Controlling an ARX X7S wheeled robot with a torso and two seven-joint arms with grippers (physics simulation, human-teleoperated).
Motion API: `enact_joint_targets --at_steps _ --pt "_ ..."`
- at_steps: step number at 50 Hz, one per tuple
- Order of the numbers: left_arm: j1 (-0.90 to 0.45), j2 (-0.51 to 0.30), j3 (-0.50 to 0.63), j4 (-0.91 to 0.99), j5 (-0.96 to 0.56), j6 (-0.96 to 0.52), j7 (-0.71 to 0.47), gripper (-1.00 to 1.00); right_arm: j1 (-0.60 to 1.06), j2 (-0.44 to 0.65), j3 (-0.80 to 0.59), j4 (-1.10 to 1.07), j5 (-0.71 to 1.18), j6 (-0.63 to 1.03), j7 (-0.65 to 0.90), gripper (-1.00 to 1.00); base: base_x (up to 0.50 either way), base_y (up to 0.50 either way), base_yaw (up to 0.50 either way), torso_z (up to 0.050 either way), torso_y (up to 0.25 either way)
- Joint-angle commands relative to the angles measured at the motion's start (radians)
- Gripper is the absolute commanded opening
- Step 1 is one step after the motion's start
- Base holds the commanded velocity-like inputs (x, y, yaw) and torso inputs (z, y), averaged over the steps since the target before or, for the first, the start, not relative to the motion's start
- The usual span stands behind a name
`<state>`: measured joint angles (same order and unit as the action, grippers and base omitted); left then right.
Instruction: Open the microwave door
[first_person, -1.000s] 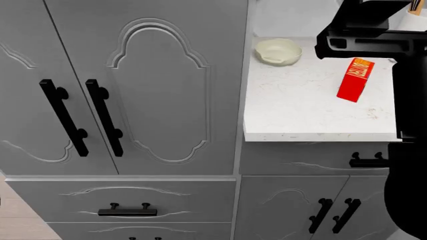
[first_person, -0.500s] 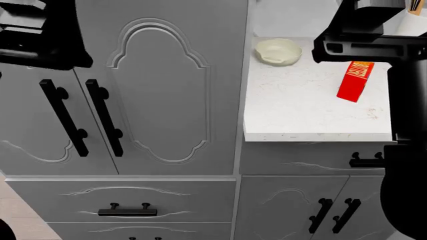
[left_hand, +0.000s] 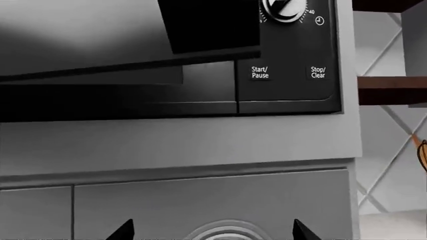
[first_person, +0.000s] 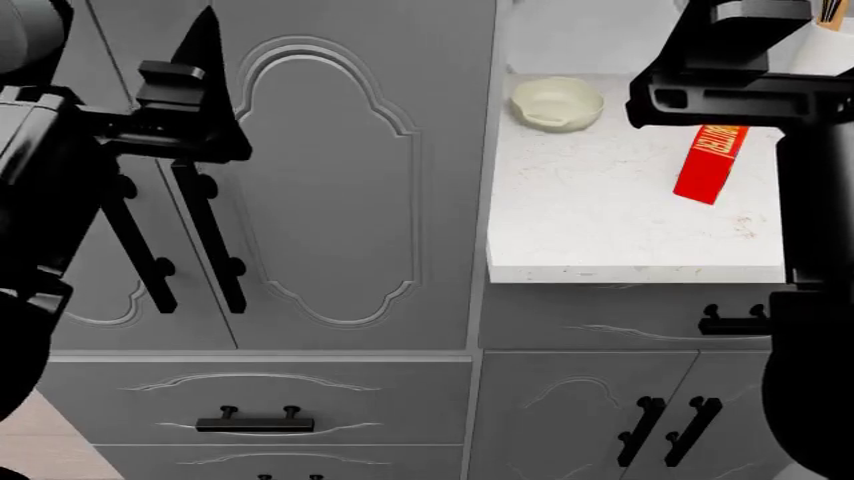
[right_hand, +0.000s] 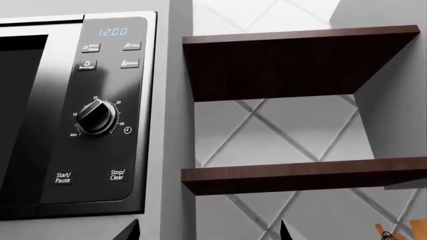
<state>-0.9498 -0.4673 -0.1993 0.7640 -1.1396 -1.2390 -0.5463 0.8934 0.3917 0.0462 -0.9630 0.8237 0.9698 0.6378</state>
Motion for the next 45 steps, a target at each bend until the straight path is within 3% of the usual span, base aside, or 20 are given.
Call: enact_joint_targets --at_steps 1,19,45 --pt "0.057 0.02 0.129 -0.052 0.222 0.132 0.132 1.0 0.01 0.01 -0.003 0.003 0.012 -0.001 0.011 1.0 0.0 0.0 0.0 0.0 0.0" --pt "0.007 0.036 0.282 -0.21 0.43 0.319 0.217 1.0 0.023 0.025 -0.001 0.0 0.039 0.001 0.033 1.0 0.0 0.0 0.0 0.0 0.0" --pt "-0.142 0.094 0.417 -0.489 0.595 0.505 0.303 1.0 0.001 0.048 -0.01 0.012 0.029 -0.036 0.034 1.0 0.0 0.0 0.0 0.0 0.0"
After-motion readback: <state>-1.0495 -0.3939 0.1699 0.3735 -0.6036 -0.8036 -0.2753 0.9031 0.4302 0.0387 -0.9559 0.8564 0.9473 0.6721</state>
